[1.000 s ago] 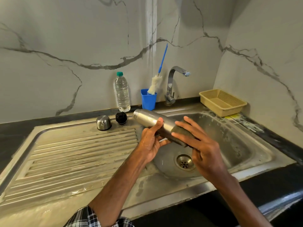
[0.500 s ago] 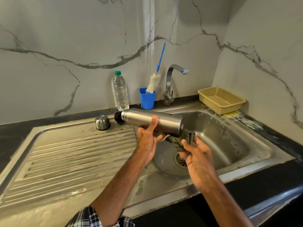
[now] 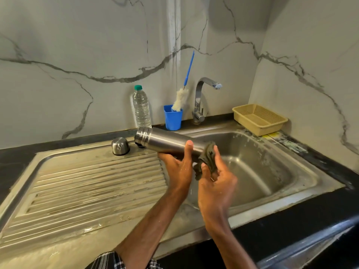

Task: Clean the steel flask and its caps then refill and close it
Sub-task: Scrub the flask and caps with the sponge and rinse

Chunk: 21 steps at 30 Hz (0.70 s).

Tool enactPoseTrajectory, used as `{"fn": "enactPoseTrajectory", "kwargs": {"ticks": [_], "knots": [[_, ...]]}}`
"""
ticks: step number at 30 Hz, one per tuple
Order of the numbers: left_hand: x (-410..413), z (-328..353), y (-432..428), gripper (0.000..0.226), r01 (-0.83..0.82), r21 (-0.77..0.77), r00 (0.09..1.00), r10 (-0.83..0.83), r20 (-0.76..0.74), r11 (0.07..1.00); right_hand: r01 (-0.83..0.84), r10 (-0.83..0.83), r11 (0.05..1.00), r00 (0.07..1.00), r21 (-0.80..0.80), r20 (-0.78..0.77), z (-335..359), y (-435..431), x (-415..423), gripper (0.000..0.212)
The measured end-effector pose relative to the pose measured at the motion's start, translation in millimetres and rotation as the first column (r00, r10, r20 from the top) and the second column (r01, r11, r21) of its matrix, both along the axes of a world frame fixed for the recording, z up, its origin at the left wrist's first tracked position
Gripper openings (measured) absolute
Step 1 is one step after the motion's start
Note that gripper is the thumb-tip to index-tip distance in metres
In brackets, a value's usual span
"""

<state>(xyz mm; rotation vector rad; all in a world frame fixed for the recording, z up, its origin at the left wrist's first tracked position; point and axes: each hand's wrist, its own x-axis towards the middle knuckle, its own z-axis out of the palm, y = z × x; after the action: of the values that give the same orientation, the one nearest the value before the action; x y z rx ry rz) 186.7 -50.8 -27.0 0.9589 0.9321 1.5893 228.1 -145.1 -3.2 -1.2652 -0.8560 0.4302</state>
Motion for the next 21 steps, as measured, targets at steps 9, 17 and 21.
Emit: {"fn": "enactPoseTrajectory", "kwargs": {"ticks": [9,17,21], "knots": [[7.6,-7.2,-0.1,0.085,0.014,-0.020,0.999,-0.014,-0.038,1.000,0.120,-0.104,0.993,0.895,-0.009,0.434,8.8,31.0,43.9,0.067],[-6.4,-7.5,15.2,0.086,-0.064,-0.066,0.998,0.063,-0.006,0.996,0.058,-0.057,0.998,0.834,0.015,0.549,-12.1,23.3,22.4,0.069],[-15.2,-10.1,22.9,0.081,-0.063,-0.077,0.998,0.065,0.018,0.995,0.052,-0.013,0.997,0.862,-0.063,0.506,11.9,65.4,33.0,0.064]]}}
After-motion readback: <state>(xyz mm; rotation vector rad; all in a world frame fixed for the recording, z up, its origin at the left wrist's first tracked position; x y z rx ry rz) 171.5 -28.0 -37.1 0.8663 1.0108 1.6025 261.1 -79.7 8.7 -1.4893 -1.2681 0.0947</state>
